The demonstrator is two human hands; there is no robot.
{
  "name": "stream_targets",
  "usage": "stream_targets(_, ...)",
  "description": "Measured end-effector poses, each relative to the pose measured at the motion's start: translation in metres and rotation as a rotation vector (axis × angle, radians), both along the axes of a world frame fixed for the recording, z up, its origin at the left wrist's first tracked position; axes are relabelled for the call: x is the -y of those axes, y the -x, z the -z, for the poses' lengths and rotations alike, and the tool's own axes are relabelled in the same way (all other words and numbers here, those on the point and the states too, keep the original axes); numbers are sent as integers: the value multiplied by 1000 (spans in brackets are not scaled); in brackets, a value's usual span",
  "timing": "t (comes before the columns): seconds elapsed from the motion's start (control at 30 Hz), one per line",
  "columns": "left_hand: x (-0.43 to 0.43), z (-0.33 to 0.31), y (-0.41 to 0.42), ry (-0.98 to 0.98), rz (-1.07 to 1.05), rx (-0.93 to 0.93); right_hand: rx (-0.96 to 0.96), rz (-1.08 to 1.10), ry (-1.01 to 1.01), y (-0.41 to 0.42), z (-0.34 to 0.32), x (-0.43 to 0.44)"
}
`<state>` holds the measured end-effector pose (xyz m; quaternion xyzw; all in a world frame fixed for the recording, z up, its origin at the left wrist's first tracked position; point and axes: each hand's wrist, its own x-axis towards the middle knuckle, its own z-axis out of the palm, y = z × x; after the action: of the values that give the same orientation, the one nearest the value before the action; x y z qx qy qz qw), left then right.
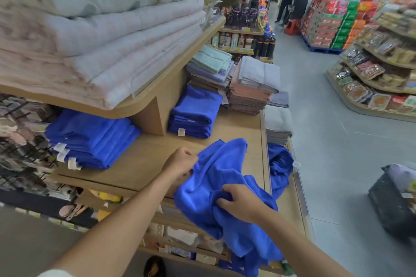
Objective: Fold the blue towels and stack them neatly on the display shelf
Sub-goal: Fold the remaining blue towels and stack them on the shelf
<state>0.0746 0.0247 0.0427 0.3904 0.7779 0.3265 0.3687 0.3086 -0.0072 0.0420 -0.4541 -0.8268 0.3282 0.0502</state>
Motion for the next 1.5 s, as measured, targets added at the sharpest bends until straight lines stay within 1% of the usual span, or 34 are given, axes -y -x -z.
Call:
stream_targets(0.07, -10, -1, 0, -8, 91, -227, -48, 11, 44, -5, 6, 5)
stream_targets(0.13, -21, -5, -8, 16, 190, -353, -74, 25, 82, -9, 11, 10)
stream_targets(0.23, -34, -10, -18, 84, 281, -504, -146, 37, 125, -12, 15, 16)
stream_targets(0.3, -44, -7, -19, 119, 297, -521, -186, 52, 163, -12, 13, 19)
stream_targets(0.37, -52, -6, -19, 126, 292, -406, -207, 66, 188, -12, 7, 20)
stream_targets(0.47, -58, -11, -21, 47, 262, -113, -263, 67, 228, -16, -10, 22)
stream_targets(0.53, -57, -22, -20, -29, 211, 67, -343, 58, 257, -18, -28, 19)
stream_targets(0.63, -49, -55, -16, -124, 202, 241, -530, 15, 405, -14, -75, 14)
stream_targets(0.73, -40, -97, -13, -234, 274, 470, -802, -87, 684, -8, -133, 5)
stream_targets(0.77, -38, -111, -14, -279, 290, 550, -873, -80, 753, -6, -148, 2)
stream_targets(0.8, -35, -125, -14, -322, 295, 619, -922, -51, 764, -4, -162, -2)
stream_targets(0.87, -28, -151, -18, -384, 291, 711, -939, 47, 613, 1, -178, -7)
stream_targets(0.93, -20, -169, -21, -408, 280, 733, -886, 64, 415, 7, -186, -13)
stream_targets(1.03, -4, -182, -28, -415, 287, 701, -771, -5, 136, 14, -195, -15)
stream_targets(1.17, 17, -194, -39, -484, 377, 650, -786, 87, -240, 20, -207, -25)
stream_targets(1.23, 25, -198, -42, -506, 410, 654, -804, 173, -349, 22, -212, -30)
stream_targets(1.33, 38, -208, -45, -495, 486, 776, -785, 282, -438, 24, -215, -35)
stream_targets(1.37, 41, -211, -46, -509, 502, 778, -772, 303, -463, 25, -216, -35)
stream_targets(1.4, 42, -212, -47, -545, 499, 713, -765, 316, -481, 25, -217, -36)
stream_targets(1.47, 41, -214, -49, -648, 456, 478, -764, 328, -504, 25, -218, -36)
stream_targets(1.5, 40, -214, -51, -692, 422, 401, -767, 330, -512, 25, -219, -37)
